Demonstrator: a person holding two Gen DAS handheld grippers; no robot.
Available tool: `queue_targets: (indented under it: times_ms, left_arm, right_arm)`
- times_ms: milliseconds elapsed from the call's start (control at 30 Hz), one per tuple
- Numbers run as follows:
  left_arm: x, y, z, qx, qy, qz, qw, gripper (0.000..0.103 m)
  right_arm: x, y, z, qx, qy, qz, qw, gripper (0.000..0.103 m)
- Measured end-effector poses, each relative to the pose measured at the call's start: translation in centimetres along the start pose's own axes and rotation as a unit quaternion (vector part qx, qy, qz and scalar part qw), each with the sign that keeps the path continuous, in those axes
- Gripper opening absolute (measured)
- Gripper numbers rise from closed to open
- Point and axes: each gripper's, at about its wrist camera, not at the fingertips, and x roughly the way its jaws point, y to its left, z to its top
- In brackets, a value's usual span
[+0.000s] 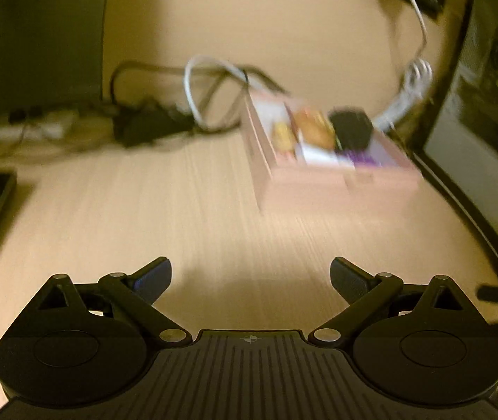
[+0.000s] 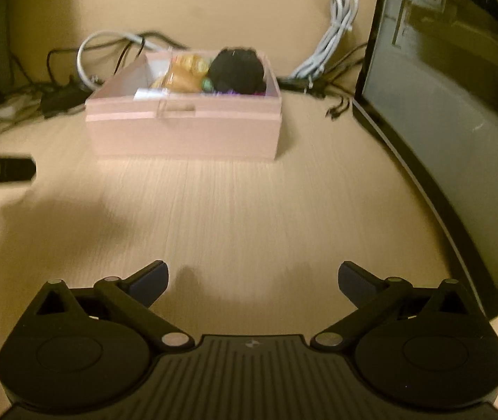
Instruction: Organize objects
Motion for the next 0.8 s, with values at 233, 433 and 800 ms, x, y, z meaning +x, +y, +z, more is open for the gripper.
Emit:
queue_targets:
  times_ms: [233,433,800]
  left_arm:
    - [0.3,-2.4,-3.3,0.004,0.010,0.030,0.9995,0.100]
    - [1.5,-3.1,-4.4,-0.011,0.002,0.065,0.9978,0.100]
    - [3.4,-4.9,-4.6,0.017,-0.028,0.103,0.9941,0.101]
  right_arm:
    - [0.4,-0.5,-1.1,-0.008,-0.007,0.031,0.999,0.103]
    - [1.4,-1.7,-1.2,-0.001,-0.039,0.056,0.998,0.103]
    - [3.2,-2.7,0.0,0.002,-0.073,0.057,0.996,0.103]
